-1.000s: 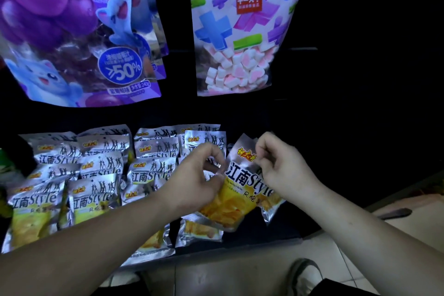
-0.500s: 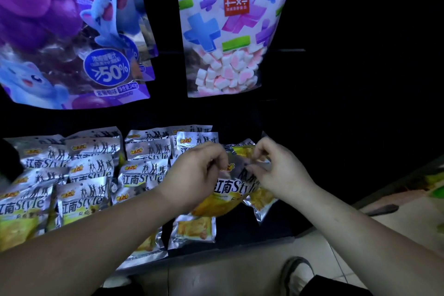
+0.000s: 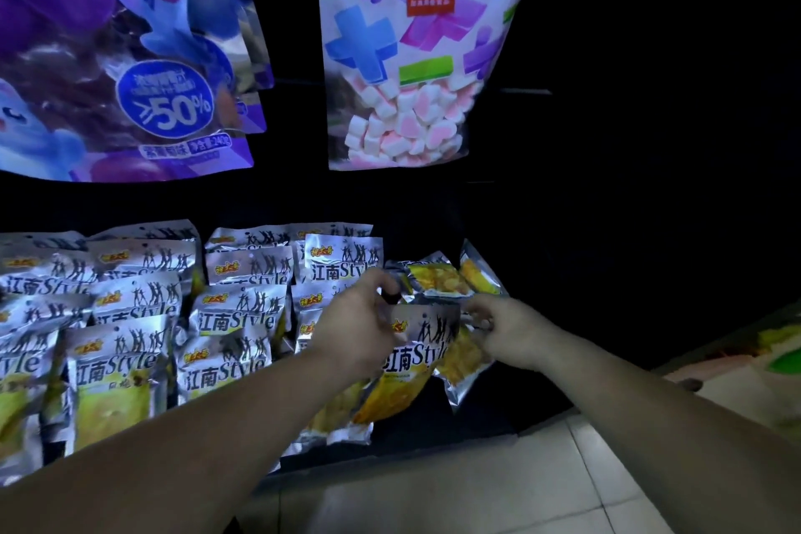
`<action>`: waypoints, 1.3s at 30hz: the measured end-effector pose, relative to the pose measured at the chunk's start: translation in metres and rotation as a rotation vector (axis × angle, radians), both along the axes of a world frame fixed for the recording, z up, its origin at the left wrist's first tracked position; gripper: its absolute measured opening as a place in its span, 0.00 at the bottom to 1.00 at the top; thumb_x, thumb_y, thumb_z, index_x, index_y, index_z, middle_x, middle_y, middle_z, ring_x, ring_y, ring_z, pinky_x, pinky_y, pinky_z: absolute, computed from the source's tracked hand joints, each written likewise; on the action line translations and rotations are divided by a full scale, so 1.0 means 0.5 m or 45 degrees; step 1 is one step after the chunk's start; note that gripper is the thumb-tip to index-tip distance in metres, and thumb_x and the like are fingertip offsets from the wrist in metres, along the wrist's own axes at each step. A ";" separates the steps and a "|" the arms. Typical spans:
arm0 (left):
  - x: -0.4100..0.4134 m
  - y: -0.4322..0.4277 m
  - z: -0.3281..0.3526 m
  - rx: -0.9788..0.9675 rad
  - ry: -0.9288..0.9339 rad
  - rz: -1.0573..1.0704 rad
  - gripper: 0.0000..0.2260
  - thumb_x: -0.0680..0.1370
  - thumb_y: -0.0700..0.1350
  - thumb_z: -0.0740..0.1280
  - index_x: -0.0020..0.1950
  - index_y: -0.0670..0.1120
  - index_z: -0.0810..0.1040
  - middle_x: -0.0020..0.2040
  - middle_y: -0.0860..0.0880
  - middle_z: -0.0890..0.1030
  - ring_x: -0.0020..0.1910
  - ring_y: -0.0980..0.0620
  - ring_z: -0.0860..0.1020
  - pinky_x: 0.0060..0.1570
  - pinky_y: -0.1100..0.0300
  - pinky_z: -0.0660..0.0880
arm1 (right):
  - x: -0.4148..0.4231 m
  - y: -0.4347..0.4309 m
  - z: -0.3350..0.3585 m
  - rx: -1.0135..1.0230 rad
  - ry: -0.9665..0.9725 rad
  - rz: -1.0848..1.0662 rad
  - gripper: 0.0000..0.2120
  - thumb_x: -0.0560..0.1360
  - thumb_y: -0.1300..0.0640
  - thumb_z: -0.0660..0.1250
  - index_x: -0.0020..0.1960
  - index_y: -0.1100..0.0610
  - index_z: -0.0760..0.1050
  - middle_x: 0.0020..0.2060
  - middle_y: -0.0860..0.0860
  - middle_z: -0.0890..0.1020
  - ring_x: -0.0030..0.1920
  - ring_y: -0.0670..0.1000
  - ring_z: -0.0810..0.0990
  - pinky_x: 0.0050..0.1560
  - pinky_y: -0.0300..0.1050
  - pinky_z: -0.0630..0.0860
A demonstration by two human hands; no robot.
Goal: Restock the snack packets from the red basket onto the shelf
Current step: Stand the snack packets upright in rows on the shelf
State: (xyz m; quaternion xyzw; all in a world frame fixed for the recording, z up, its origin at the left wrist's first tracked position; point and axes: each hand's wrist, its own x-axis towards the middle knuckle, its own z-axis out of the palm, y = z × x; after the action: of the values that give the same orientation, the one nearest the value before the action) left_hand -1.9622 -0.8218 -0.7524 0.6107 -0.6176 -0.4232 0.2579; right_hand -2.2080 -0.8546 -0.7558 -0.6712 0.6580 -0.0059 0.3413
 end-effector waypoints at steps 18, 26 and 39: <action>0.082 -0.124 -0.117 0.326 0.324 0.396 0.23 0.77 0.28 0.68 0.64 0.51 0.76 0.62 0.47 0.76 0.41 0.43 0.88 0.46 0.35 0.83 | 0.046 -0.157 -0.236 -0.263 -0.087 -0.052 0.18 0.74 0.50 0.78 0.63 0.50 0.82 0.55 0.44 0.77 0.57 0.49 0.78 0.60 0.48 0.77; 0.069 -0.116 -0.080 0.262 0.356 0.420 0.23 0.78 0.27 0.66 0.66 0.50 0.75 0.56 0.53 0.73 0.36 0.47 0.87 0.48 0.33 0.81 | 0.011 -0.136 -0.201 -0.526 -0.028 0.032 0.03 0.76 0.59 0.73 0.46 0.51 0.82 0.51 0.47 0.78 0.50 0.53 0.80 0.51 0.47 0.78; 0.034 -0.083 -0.055 0.187 0.151 0.377 0.24 0.81 0.31 0.65 0.73 0.51 0.71 0.58 0.53 0.73 0.25 0.59 0.79 0.26 0.62 0.74 | -0.026 -0.065 -0.203 -0.142 0.029 0.039 0.09 0.74 0.49 0.75 0.42 0.43 0.75 0.54 0.43 0.73 0.55 0.51 0.80 0.53 0.47 0.80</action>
State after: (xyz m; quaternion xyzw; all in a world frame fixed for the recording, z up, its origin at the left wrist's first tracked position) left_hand -1.9451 -0.8632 -0.7797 0.6861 -0.4721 -0.4598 0.3080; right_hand -2.2212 -0.8869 -0.8572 -0.6993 0.6500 -0.0299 0.2960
